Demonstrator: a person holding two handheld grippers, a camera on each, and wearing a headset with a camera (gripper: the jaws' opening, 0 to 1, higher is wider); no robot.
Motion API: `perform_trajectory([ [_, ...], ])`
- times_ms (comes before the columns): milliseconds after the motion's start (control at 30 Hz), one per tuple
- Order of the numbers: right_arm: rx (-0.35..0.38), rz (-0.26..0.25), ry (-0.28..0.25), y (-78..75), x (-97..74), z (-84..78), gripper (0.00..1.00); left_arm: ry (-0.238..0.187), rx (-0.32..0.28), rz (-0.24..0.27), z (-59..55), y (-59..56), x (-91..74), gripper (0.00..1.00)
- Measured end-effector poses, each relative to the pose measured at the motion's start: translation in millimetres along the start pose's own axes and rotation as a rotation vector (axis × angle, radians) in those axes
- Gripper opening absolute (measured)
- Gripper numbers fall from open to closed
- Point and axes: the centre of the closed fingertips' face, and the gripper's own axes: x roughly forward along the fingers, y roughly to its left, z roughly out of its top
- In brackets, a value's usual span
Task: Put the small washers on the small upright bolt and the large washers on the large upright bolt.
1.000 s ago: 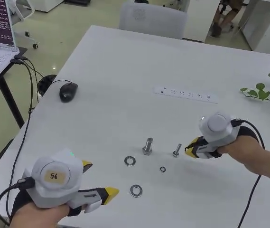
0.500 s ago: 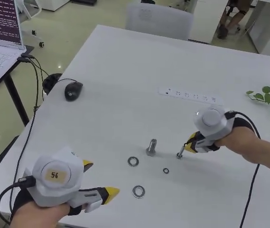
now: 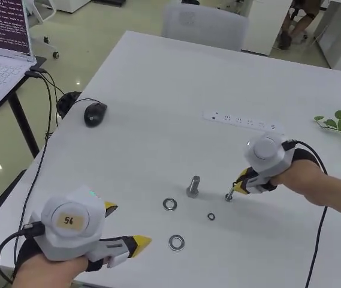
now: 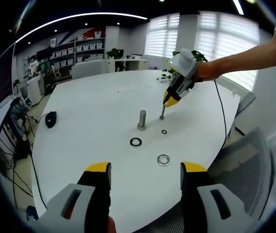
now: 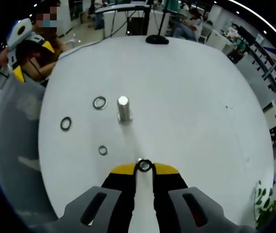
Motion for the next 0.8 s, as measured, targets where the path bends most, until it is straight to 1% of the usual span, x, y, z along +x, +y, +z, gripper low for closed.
perform_trajectory([
  [100,0.001,0.003,0.0,0.7,0.6,1.1,0.13,-0.001,0.003,-0.002,1.3,-1.5,-0.1,0.57],
  [200,-0.002,-0.001,0.011,-1.0,1.8,-1.0,0.13,0.0,0.002,-0.001,0.2,-0.8,-0.1,0.57],
  [467,-0.005,0.003,0.022,0.8,4.8,-2.5,0.13,0.004,-0.002,0.004,-2.2,0.9,-2.6,0.57],
  [800,-0.017,0.01,0.044,0.5,15.8,-3.9,0.13,0.005,0.002,0.003,-0.4,0.3,-2.2,0.57],
])
